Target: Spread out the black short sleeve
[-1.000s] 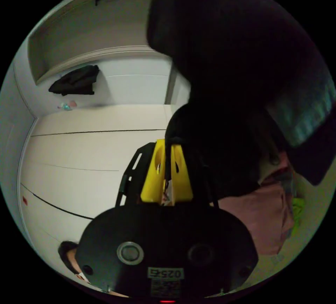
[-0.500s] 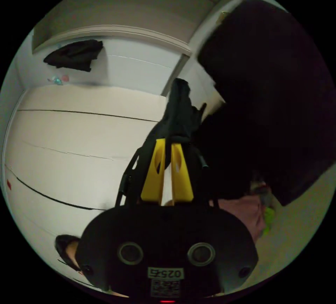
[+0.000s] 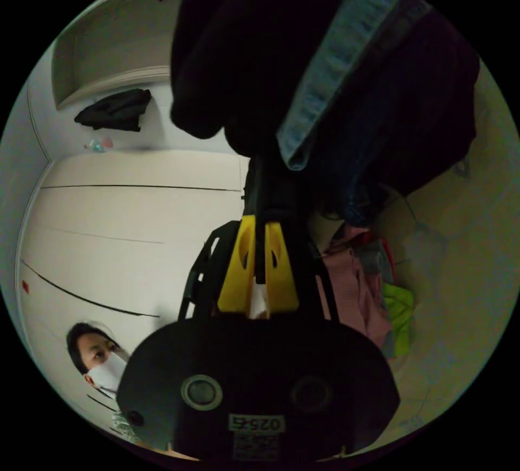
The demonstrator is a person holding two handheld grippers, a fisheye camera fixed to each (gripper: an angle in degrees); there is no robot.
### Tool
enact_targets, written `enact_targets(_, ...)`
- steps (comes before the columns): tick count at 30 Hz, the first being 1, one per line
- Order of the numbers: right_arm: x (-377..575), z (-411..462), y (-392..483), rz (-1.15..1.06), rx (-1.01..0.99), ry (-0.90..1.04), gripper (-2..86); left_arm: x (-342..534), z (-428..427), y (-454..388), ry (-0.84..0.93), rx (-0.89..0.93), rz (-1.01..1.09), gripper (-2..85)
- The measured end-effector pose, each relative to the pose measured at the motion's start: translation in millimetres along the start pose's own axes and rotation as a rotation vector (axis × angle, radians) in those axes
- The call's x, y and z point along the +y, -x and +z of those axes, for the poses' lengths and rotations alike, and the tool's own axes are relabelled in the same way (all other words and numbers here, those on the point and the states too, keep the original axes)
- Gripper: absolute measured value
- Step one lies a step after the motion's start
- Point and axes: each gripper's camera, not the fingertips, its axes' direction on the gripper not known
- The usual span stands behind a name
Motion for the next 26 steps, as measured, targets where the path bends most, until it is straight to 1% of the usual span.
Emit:
enact_targets(1,-0.2,7.0,-6.0,0.03,-0.054,0.048,3.9,6.7,-1.8,3.1,-0.009,0.018,-0.022,0.4)
enact_targets(2,5.1,5.4,-9.2,0.065,-0.097,0.026,5.3,16.2,-8.0,5.4,-0.022,0.044,-0.042,0.7)
enact_targets(3,10.4,1.4,-9.0,0.085,-0.097,-0.011,6.0,22.2,-13.0,5.4,-0.033,0.05,-0.044,0.6)
enact_targets(5,43.5,-21.6,9.9,0.107,-0.091,-0.194,6.1,51.2,-46.5,-6.8,-0.148,0.014,-0.007,-0.4)
enact_targets(6,52.2,-26.3,20.7,0.077,-0.094,-0.239,6.1,56.8,-56.2,-14.2,-0.188,-0.006,0.025,-0.6)
enact_targets(7,63.2,-28.0,47.9,-0.022,-0.076,-0.27,5.7,63.1,-72.5,-35.4,-0.276,-0.06,0.12,-0.9)
enact_targets(8,66.6,-19.6,78.1,-0.146,-0.024,-0.238,4.9,61.6,-78.8,-63.7,-0.325,-0.122,0.241,-1.1)
enact_targets(9,67.8,-12.0,94.1,-0.219,0.016,-0.222,3.6,58.3,-76.9,-79.1,-0.327,-0.152,0.301,-1.2)
enact_targets(10,70.5,8.9,125.2,-0.372,0.119,-0.203,0.9,48.5,-63.4,-109.0,-0.286,-0.2,0.408,-1.1)
enact_targets(11,71.0,37.8,150.6,-0.506,0.255,-0.165,0.2,38.6,-40.3,-134.0,-0.206,-0.227,0.486,-1.0)
enact_targets(12,71.0,54.4,160.5,-0.561,0.334,-0.149,-0.2,34.8,-26.1,-144.7,-0.162,-0.247,0.521,-1.0)
enact_targets(13,70.7,89.0,172.7,-0.632,0.484,-0.125,-0.5,31.9,4.7,-161.5,-0.097,-0.355,0.58,-1.0)
enact_targets(14,69.8,120.3,174.2,-0.633,0.59,-0.111,-0.7,34.2,33.8,-170.3,-0.084,-0.525,0.63,-0.9)
enact_targets(15,69.6,133.9,172.3,-0.624,0.627,-0.108,-0.7,35.9,47.4,-171.0,-0.085,-0.622,0.653,-0.9)
enact_targets(16,69.0,158.7,164.3,-0.599,0.702,-0.072,-0.8,35.6,72.5,-162.3,-0.042,-0.822,0.638,-0.9)
enact_targets(17,69.9,181.4,153.9,-0.579,0.835,-0.011,-0.9,32.1,88.7,-142.8,0.044,-0.963,0.568,-0.9)
enact_targets(18,72.5,190.7,150.2,-0.595,0.886,0.021,-0.9,31.9,90.7,-132.7,0.065,-0.995,0.538,-0.9)
enact_targets(19,83.7,204.3,148.5,-0.652,0.948,0.051,-0.9,34.7,79.9,-119.9,0.039,-0.967,0.456,-0.9)
enact_targets(20,98.5,211.3,154.8,-0.706,0.991,0.03,-0.9,41.8,61.5,-121.4,-0.029,-0.866,0.419,-0.9)
enact_targets(21,106.4,213.7,160.7,-0.741,1.012,0.014,-0.9,47.3,51.2,-127.3,-0.083,-0.798,0.424,-0.9)
enact_targets(22,122.8,217.4,175.7,-0.833,1.057,-0.043,-0.9,59.7,36.5,-147.2,-0.18,-0.667,0.472,-0.9)
enact_targets(23,137.0,220.6,191.5,-0.907,1.098,-0.133,-0.9,68.9,36.8,-173.8,-0.217,-0.599,0.531,-0.9)
enact_targets(24,142.7,222.2,199.2,-0.932,1.112,-0.184,-0.9,72.4,43.5,-188.5,-0.211,-0.588,0.57,-0.9)
enact_targets(26,157.5,228.7,219.8,-0.937,1.108,-0.427,-0.9,85.5,101.5,-239.1,-0.081,-0.592,0.738,-0.9)
